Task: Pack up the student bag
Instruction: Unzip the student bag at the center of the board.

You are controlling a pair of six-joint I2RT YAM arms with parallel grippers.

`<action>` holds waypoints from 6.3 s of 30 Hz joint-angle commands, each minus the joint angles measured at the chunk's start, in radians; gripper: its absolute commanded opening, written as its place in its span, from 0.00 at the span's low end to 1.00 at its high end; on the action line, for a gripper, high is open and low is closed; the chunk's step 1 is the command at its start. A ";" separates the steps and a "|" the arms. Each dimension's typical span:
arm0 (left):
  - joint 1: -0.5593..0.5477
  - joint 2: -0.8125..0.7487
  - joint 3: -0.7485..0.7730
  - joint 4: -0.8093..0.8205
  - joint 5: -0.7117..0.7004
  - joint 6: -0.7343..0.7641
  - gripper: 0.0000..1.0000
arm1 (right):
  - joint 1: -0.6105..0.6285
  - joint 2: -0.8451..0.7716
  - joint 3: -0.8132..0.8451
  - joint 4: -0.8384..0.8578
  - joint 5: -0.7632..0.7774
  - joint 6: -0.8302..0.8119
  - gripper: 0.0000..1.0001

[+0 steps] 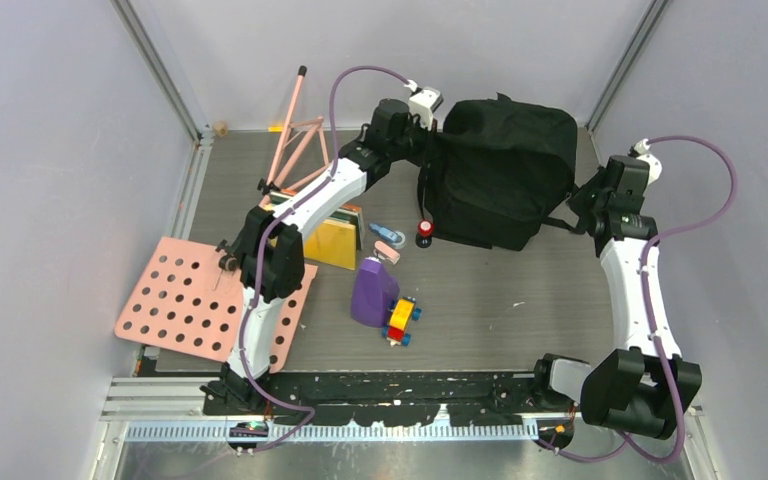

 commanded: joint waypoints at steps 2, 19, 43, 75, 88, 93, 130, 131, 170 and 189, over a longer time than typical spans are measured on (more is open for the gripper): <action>0.009 -0.023 0.049 -0.067 0.012 0.026 0.00 | 0.012 -0.032 0.118 -0.018 0.032 -0.064 0.01; -0.005 0.026 0.151 -0.117 0.000 0.030 0.00 | 0.191 -0.010 0.296 -0.024 0.173 -0.212 0.01; -0.018 0.021 0.124 -0.121 0.022 0.093 0.00 | 0.410 0.081 0.442 0.056 0.200 -0.350 0.01; -0.038 -0.071 0.009 -0.052 -0.102 0.033 0.24 | 0.652 0.147 0.452 0.093 0.322 -0.413 0.11; -0.039 -0.364 -0.304 0.035 -0.188 0.053 0.69 | 0.653 -0.014 0.465 -0.174 0.260 -0.320 0.70; -0.038 -0.452 -0.380 0.012 -0.205 0.034 0.74 | 0.652 -0.025 0.500 -0.300 0.259 -0.258 0.77; -0.444 -0.325 -0.259 0.411 -0.467 -0.210 0.53 | 0.246 -0.185 0.239 -0.142 0.129 -0.140 0.89; -0.443 -0.311 -0.232 0.403 -0.468 -0.209 0.53 | 0.247 -0.184 0.235 -0.132 0.129 -0.142 0.87; -0.470 -0.080 0.005 0.401 -0.689 -0.032 0.32 | 0.246 -0.170 0.165 -0.021 0.090 -0.190 0.71; -0.468 -0.216 -0.152 0.449 -0.643 -0.007 0.00 | 0.246 -0.130 0.131 0.109 0.124 -0.341 0.25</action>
